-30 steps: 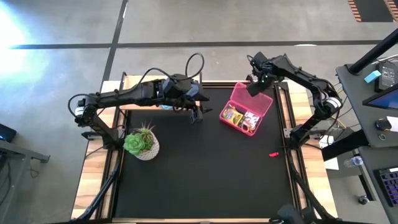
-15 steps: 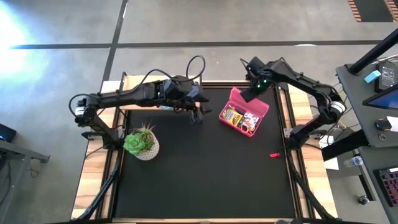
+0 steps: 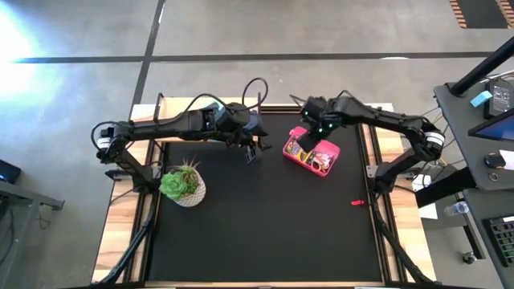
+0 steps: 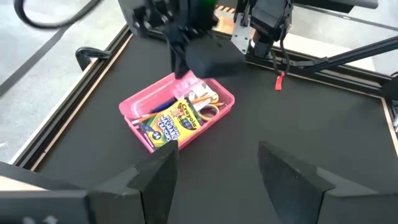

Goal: Pack school essentials
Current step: Close the pink supply box

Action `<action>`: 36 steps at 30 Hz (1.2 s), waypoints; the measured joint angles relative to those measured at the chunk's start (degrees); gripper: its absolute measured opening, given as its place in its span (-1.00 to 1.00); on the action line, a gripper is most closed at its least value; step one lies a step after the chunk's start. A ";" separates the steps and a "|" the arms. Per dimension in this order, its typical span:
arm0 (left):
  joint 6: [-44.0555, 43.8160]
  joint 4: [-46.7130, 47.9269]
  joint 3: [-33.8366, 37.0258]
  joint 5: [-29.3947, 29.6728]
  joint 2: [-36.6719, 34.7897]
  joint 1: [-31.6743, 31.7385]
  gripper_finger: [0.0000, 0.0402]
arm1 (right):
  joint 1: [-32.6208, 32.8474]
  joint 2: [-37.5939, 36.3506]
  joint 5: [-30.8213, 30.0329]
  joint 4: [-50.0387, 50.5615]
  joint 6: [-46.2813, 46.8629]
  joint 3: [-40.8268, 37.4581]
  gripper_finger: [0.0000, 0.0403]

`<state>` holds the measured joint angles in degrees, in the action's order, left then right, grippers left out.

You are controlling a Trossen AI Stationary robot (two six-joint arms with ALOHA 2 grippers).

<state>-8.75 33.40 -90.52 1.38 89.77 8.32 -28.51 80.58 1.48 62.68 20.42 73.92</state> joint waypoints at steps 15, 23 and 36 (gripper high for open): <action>0.07 0.05 0.00 -0.01 -0.63 -0.77 0.02 | 4.71 0.09 -4.59 -8.79 8.23 -15.99 -0.69; 0.04 0.05 0.00 -0.01 -0.67 -0.77 0.02 | 4.79 -0.17 -4.73 -13.03 8.24 -19.68 -0.69; 0.00 0.05 0.00 -0.06 -0.67 -0.86 0.02 | 4.77 -0.09 -4.82 -19.62 8.44 -26.16 -0.69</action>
<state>-8.75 33.45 -90.52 1.32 89.10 7.47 -23.75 80.49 -3.34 43.06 28.85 47.76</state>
